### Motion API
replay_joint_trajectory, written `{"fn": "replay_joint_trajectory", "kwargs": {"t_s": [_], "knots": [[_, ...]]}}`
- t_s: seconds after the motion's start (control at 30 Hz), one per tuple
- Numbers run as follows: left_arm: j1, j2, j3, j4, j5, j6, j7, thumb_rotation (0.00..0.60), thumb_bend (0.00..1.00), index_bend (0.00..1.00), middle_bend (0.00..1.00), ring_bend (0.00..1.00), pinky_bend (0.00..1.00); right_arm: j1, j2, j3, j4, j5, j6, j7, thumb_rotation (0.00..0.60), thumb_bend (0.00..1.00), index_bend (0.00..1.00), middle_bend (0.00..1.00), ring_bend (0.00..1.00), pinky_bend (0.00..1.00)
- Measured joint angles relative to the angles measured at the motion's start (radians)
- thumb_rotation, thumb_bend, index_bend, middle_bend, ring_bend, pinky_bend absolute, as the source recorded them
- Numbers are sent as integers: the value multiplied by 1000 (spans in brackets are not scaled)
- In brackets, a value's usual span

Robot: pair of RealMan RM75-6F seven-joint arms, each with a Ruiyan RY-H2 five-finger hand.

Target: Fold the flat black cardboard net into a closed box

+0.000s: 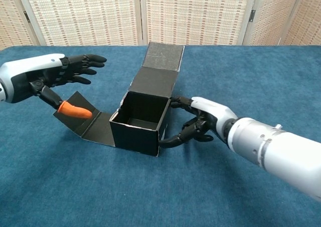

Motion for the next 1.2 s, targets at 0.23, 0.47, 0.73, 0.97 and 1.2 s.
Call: {"fn": "replay_joint_trajectory", "kwargs": {"t_s": [0.23, 0.47, 0.73, 0.97, 1.2], "knots": [[-4, 9, 0, 13, 17, -12, -61, 600, 165, 0, 0, 0, 98, 61, -125, 47, 130, 32, 32, -107, 600, 0, 0, 0, 643, 1000], [-5, 20, 5, 23, 40, -11, -99, 600, 166, 0, 0, 0, 98, 84, -175, 108, 230, 39, 41, -137, 600, 0, 0, 0, 642, 1000], [-7, 20, 14, 22, 53, -6, -106, 600, 165, 0, 0, 0, 97, 80, -199, 117, 250, 33, 9, -124, 600, 0, 0, 0, 639, 1000], [-5, 24, 17, 30, 48, -8, -121, 600, 166, 0, 0, 0, 98, 86, -244, 140, 311, 3, 2, -94, 600, 0, 0, 35, 642, 1000], [12, 18, 20, 33, 54, 32, -127, 600, 166, 84, 57, 111, 296, 118, -311, 181, 425, -27, -5, -72, 600, 64, 315, 421, 743, 1000]]}}
